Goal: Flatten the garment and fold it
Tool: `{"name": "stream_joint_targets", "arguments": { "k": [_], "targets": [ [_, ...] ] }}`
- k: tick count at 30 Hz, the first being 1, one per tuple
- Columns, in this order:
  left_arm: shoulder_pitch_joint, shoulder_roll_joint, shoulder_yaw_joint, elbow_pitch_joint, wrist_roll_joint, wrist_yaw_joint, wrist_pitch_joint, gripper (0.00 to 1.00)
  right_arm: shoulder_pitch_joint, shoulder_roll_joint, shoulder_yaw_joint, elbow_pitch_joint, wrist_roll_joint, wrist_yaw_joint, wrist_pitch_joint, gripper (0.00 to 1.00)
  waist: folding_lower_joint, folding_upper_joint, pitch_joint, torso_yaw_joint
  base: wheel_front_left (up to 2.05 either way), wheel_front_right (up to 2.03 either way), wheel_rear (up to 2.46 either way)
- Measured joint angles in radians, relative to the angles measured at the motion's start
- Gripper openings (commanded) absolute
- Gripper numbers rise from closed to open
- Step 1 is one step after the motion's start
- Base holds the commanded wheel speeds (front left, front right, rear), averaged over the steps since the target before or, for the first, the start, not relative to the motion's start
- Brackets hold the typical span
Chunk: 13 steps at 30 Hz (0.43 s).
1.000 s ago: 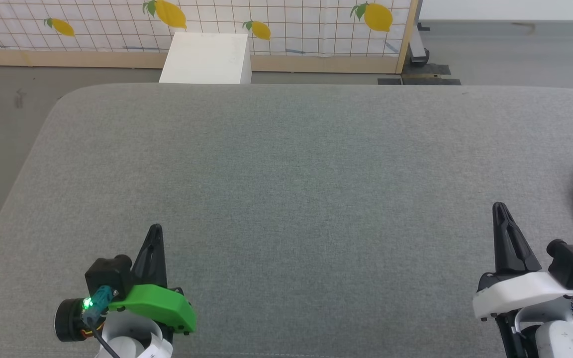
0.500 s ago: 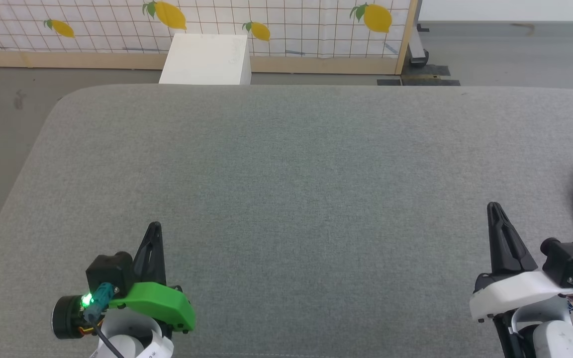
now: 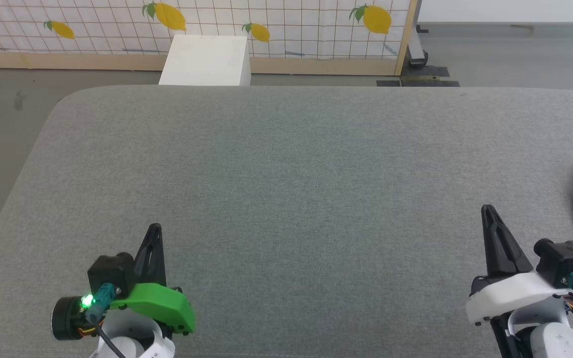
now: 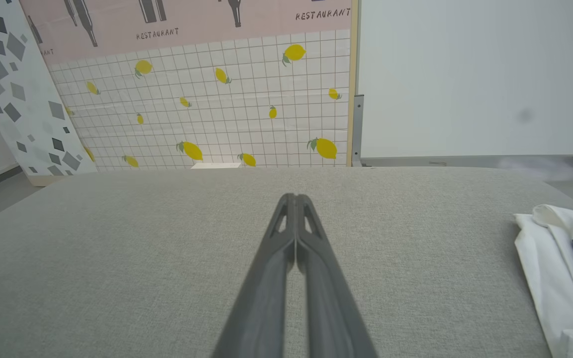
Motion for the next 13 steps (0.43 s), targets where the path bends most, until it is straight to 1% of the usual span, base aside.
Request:
{"name": "stream_joint_targets", "arguments": {
  "k": [13],
  "targets": [
    [0.004, -0.007, 0.007, -0.021, 0.018, -0.006, 0.019, 0.00, 0.005, 0.000, 0.013, -0.024, -0.019, 0.000, 0.023, 0.00, 0.0000, 0.0000, -0.002, -0.001, 0.00, 0.00, 0.00]
  ]
}}
